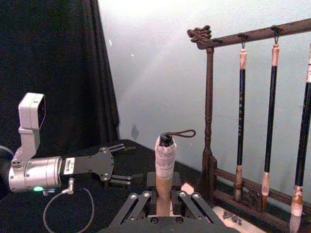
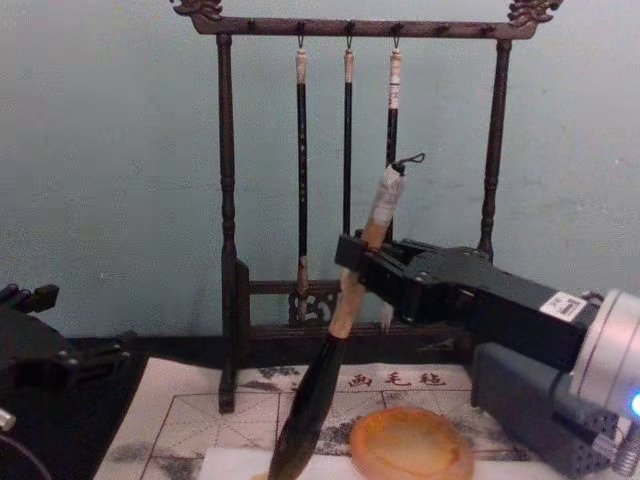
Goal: Pick up the brush from the inkstone, write on the paper, then place the brush back to its original position.
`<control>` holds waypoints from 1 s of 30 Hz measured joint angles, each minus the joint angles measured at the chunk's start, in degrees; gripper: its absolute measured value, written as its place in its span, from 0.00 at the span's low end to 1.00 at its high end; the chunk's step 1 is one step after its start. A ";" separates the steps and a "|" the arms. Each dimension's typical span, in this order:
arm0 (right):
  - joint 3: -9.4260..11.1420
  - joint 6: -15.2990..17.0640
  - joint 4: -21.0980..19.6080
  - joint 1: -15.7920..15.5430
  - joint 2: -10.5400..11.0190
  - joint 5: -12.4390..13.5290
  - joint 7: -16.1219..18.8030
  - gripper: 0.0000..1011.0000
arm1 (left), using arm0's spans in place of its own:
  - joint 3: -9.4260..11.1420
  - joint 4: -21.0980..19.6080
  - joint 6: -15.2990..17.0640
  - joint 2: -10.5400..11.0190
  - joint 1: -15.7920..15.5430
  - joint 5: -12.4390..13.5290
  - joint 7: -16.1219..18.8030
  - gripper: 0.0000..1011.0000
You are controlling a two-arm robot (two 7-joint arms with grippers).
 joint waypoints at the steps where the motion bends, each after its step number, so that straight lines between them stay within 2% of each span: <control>1: 0.01 -0.03 0.04 0.00 -0.04 -0.03 0.00 0.18 | 0.00 0.00 0.00 0.00 0.00 0.00 0.00 0.99; 20: -0.06 -1.12 1.81 0.42 -1.27 -1.43 -0.02 0.18 | 0.00 0.00 0.00 0.00 0.00 0.00 0.00 0.99; 30: 0.13 -1.14 1.46 0.19 -1.11 -1.41 0.51 0.18 | 0.00 0.00 0.00 0.00 0.00 0.00 0.00 0.99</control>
